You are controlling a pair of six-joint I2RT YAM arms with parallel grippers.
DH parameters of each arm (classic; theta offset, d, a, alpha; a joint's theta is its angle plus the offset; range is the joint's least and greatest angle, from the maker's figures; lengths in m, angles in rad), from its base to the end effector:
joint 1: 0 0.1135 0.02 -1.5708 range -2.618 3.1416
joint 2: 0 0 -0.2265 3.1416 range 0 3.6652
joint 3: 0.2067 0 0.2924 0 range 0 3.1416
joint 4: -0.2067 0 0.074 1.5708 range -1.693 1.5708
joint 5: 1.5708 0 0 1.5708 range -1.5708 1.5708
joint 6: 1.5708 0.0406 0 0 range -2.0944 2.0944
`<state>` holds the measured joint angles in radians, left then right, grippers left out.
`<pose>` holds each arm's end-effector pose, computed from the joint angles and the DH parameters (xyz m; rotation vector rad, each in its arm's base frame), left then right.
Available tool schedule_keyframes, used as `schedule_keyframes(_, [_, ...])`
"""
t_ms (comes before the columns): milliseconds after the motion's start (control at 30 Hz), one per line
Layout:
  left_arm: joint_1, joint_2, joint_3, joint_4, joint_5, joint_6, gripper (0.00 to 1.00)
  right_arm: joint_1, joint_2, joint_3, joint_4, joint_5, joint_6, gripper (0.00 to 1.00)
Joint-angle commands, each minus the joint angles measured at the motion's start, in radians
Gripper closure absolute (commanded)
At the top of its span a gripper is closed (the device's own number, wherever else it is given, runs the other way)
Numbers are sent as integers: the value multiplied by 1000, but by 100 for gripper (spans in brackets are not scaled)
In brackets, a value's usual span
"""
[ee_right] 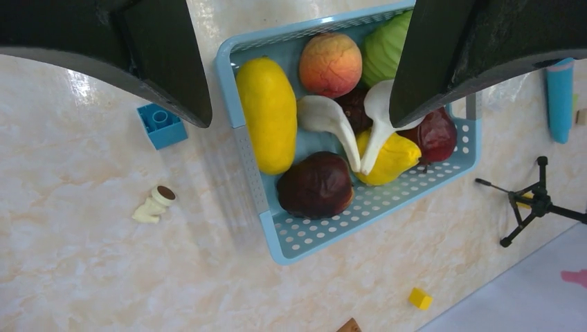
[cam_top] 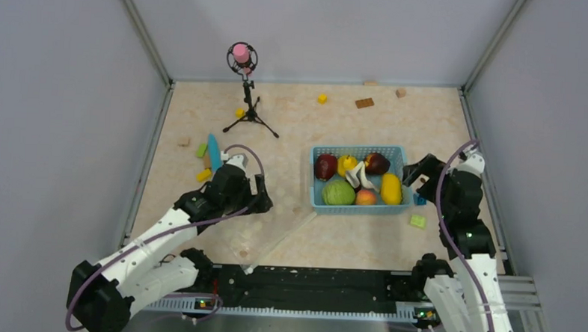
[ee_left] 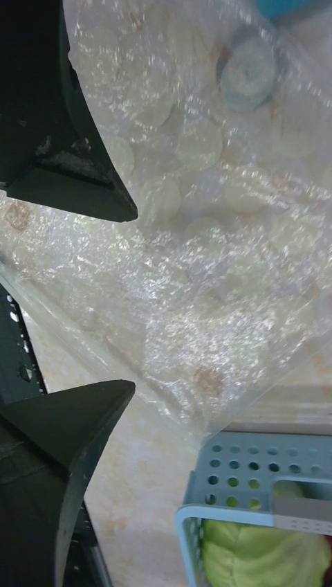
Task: Place the food in the zip-top bag and seal the zipper
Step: Pick up the zipper food storage bag at the center of the board.
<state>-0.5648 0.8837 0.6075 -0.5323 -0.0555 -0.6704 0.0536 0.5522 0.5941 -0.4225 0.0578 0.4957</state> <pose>0.2099 -0.1304 0.1855 -0.1559 2.4363 -0.5113 0.2167 0.0093 0.2617 0.4678 1.9066 0.3058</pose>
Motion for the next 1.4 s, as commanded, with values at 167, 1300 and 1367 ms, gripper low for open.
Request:
schedule_keyframes(167, [-284, 153, 40, 21, -8, 66, 14, -8, -114, -56, 96, -88, -16, 1])
schedule_keyframes(1300, [-546, 225, 338, -295, -595, -164, 100, -6, -140, -108, 217, -370, 57, 1])
schedule_keyframes(1367, [-546, 166, 341, -287, -656, -169, 100, -5, -110, -130, 307, -506, 92, 1])
